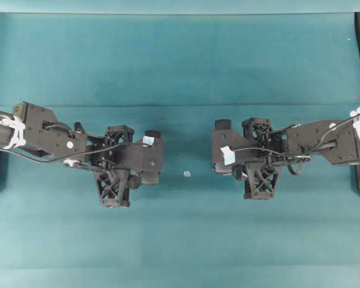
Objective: Insert the washer onto the shaft with both hands.
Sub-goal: 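Close left gripper on the silver washer and lift both parts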
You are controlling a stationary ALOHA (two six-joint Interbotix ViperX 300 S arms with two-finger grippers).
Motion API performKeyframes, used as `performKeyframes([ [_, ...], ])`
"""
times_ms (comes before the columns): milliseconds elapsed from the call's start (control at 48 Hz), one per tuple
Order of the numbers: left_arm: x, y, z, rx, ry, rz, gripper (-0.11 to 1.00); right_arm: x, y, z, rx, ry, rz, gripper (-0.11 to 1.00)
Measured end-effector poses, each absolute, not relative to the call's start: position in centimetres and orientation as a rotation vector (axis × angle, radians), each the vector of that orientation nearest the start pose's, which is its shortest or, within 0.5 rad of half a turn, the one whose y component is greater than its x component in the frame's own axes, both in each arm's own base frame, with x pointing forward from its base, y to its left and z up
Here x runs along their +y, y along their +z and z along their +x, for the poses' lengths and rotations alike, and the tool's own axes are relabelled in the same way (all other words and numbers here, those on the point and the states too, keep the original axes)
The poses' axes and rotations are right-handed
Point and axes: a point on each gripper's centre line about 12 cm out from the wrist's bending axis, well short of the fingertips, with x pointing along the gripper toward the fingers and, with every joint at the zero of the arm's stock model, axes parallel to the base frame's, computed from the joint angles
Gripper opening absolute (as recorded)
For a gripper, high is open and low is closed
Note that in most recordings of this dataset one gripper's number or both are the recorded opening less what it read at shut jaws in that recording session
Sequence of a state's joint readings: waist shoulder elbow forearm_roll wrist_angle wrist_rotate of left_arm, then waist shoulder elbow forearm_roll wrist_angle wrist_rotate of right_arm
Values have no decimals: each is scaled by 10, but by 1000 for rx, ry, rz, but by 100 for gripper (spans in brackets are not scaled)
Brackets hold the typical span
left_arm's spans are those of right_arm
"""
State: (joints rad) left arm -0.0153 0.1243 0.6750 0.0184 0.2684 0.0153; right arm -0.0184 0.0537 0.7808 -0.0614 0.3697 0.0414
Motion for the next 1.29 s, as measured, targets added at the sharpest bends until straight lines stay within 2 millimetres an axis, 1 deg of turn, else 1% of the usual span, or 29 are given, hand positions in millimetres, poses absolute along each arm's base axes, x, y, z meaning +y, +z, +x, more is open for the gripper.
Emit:
performKeyframes([
  [500, -6, 100, 363, 1063, -28, 40, 36, -6, 93, 320, 1198, -18, -24, 1],
  [667, -9, 103, 363, 1056, -37, 48, 36, -2, 96, 318, 1196, -8, -31, 1],
  [813, -10, 112, 360, 1030, -36, 42, 36, 0, 106, 318, 1156, -4, -31, 0],
  [959, -10, 127, 357, 970, -38, 45, 36, 1, 119, 322, 1067, -7, -16, 0],
  [1126, -10, 142, 353, 846, -36, 38, 36, 1, 125, 323, 960, -2, -13, 0],
  [1292, -10, 156, 351, 668, -37, 33, 36, 3, 130, 320, 848, 6, -7, 0],
])
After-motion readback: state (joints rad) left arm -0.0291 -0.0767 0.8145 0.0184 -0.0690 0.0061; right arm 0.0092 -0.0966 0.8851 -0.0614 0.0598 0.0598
